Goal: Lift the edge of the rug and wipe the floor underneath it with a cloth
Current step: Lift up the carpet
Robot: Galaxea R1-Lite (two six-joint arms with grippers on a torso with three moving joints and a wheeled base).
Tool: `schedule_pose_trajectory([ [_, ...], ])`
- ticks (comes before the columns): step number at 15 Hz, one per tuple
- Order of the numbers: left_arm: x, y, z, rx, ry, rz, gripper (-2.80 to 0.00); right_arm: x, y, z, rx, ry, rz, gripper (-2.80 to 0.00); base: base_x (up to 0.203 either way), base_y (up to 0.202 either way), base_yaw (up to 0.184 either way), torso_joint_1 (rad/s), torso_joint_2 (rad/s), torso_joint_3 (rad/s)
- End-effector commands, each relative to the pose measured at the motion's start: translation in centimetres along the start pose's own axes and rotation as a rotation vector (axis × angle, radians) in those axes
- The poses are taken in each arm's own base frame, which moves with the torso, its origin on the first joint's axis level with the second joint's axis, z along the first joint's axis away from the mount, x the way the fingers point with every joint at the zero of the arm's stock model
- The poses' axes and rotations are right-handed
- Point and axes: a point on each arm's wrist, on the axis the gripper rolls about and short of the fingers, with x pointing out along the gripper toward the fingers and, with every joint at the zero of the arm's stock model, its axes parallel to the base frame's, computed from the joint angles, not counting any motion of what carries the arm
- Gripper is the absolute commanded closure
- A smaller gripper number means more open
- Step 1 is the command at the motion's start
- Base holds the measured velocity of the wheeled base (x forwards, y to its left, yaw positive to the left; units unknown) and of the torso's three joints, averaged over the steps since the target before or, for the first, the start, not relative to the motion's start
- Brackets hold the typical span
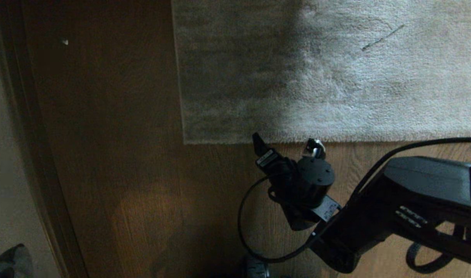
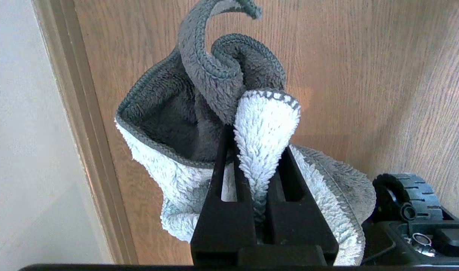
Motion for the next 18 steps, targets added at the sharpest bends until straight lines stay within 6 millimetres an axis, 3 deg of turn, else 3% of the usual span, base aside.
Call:
schedule_pose_trajectory([
  [1,0.0,0.0,0.0,-0.001,0.0,0.0,0.0,0.7,0.2,-0.9,0.029,-0.03,0.037,-2.8,0.0,0.0,0.0,0.0,0.0,0.0],
  [11,0.0,0.0,0.0,-0.001,-0.001,0.0,0.0,2.9,-0.1,-2.7,0.0,-0.059,0.064,-2.8,0.0,0.0,0.0,0.0,0.0,0.0],
  [18,0.0,0.0,0.0,-0.001,-0.001,0.0,0.0,4.2,-0.8,-1.8,-0.018,-0.103,0.056,-2.8,0.0,0.0,0.0,0.0,0.0,0.0],
])
